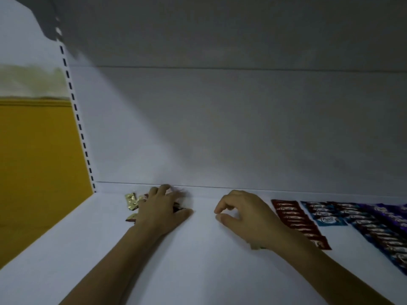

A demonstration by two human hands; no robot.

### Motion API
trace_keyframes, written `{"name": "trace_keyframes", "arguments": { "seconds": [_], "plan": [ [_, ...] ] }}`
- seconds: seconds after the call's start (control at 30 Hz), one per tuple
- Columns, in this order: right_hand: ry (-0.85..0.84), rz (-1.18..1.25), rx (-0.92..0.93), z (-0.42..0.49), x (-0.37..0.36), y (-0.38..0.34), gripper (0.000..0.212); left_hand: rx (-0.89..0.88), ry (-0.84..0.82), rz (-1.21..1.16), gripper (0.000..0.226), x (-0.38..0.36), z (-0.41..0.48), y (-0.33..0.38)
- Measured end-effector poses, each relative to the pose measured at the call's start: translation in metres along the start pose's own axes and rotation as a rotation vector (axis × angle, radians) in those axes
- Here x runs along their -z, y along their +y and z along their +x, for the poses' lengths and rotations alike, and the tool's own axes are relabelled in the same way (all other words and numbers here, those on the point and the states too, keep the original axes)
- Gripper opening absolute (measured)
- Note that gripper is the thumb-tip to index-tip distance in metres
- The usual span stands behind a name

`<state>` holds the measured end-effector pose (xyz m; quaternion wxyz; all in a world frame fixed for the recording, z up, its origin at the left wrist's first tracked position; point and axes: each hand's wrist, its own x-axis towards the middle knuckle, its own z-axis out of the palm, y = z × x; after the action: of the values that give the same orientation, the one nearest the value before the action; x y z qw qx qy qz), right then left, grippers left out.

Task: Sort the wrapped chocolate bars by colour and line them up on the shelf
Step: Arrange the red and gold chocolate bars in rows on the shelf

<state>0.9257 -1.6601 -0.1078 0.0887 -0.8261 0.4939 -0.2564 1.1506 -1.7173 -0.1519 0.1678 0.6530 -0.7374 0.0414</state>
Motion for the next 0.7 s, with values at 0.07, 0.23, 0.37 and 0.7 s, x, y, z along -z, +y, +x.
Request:
{"name": "trace_keyframes", "arguments": {
  "seconds": [0.07,0.23,0.37,0.7],
  "plan": [
    [-0.009,0.043,0.006,0.012,-0.008,-0.011,0.009,-0.025,0.03,-0.029,0.052,0.001,0.004,-0.005],
    [0.036,0.49,-0.308,0.05,-0.05,-0.041,0.014,-0.068,0.13,0.013,0.029,0.013,0.005,-0.004],
    [0.307,0.827,-0.592,0.06,-0.087,-0.06,0.014,0.13,0.319,0.046,0.041,0.026,0.008,-0.023],
    [0.16,0.184,-0.233,0.057,-0.105,-0.038,0.047,0.222,-0.056,-0.148,0.087,0.012,0.008,-0.032]
  ]
}}
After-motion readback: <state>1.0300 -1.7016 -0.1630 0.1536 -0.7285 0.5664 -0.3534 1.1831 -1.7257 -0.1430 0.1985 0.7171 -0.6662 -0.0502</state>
